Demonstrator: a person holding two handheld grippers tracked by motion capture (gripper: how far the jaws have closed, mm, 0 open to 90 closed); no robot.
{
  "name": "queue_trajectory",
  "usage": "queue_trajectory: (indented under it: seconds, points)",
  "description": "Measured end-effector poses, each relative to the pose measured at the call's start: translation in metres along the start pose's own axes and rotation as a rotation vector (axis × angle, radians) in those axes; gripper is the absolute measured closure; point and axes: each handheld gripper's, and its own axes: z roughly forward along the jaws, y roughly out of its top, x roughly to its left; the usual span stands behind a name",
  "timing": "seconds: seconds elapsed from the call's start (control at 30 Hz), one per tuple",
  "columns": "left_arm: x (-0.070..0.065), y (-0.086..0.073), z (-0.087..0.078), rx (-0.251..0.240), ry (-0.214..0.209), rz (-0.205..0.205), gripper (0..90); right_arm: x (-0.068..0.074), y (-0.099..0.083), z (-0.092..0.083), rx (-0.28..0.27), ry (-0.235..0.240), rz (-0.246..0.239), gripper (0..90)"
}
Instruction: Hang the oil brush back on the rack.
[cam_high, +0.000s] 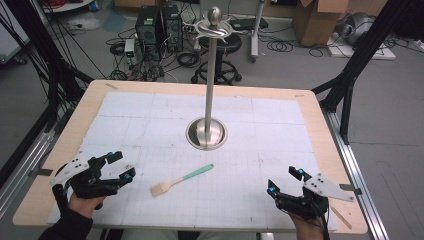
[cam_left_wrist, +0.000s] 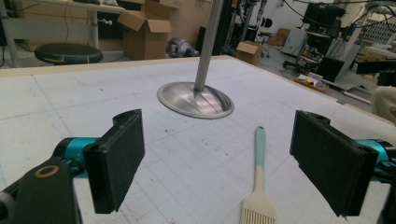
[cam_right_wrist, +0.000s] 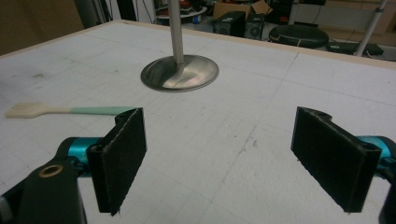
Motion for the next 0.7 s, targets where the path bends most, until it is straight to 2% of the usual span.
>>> queue_trajectory:
  seconds: [0.13,0.33,0.43,0.53,0.63,0.7]
  points:
    - [-0.004,0.0,0.007,0.015,-0.022,0.0,16.4,0.0,0.001,0.001,-0.004,0.004,-0.007,16.6]
    - [-0.014,0.0,0.025,0.075,-0.047,0.039,17.4,0.001,0.0,0.004,0.008,0.016,-0.011,16.6]
    - [-0.019,-0.001,0.034,0.117,-0.076,0.046,18.4,0.002,0.001,0.004,0.004,0.021,-0.014,16.6]
    - [-0.024,0.0,0.043,0.16,-0.069,0.051,19.6,0.003,0.001,0.004,0.006,0.028,-0.021,16.6]
    - [-0.029,-0.002,0.056,0.21,-0.115,0.057,21.8,0.004,0.001,0.004,0.006,0.034,-0.022,16.6]
    - [-0.032,-0.004,0.065,0.244,-0.128,0.07,22.4,0.004,0.001,0.004,0.007,0.038,-0.021,16.6]
